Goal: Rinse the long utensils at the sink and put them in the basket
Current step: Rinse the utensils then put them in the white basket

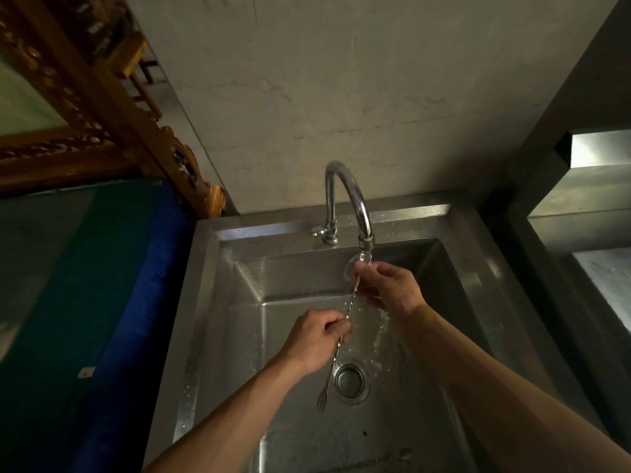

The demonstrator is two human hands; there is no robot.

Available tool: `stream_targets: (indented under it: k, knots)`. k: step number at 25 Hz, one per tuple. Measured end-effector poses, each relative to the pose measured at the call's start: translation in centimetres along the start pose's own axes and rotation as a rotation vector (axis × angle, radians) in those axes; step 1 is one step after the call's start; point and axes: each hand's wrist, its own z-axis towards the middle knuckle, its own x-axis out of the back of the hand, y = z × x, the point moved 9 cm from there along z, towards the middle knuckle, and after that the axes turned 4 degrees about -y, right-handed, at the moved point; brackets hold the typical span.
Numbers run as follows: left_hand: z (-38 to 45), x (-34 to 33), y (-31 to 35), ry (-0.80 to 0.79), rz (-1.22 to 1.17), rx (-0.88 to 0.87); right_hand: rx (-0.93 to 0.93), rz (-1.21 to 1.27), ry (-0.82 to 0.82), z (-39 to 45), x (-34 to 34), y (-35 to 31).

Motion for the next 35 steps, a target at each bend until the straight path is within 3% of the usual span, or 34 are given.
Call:
stream_targets:
  k: [3,7,13,19,26,31,35]
  knots:
    - [0.1,-0.3,0.3,-0.003,0.024,-0.021,-0.042,-0.003,0.119,0.1,1.1,0.6]
    - [0.0,-0.2,0.1,0.012,0.091,-0.022,0.036,-0.058,-0.027,0.3,0.2,0.1]
    - [0.2,-0.4,0.9,-0.014,0.099,-0.041,0.076,-0.003,0.075,0.2,0.7,-0.2]
    - [-0.2,0.2,0.2,0.005,0.132,-0.03,0.085,0.09,-0.057,0.4,0.0,-0.8]
    - [-0.2,-0.6,1.1,0.006,0.117,-0.021,0.086,0.022,0.165,0.3,1.3,-1.0]
    - [-0.5,-0.2,1.2,0.048,0.108,-0.006,0.053,0.166,-0.002,0.4,0.0,-0.6]
    - [-0.7,-0.1,1.4,0.061,0.127,0.001,0.012,0.276,-0.017,0.5,-0.6,-0.2]
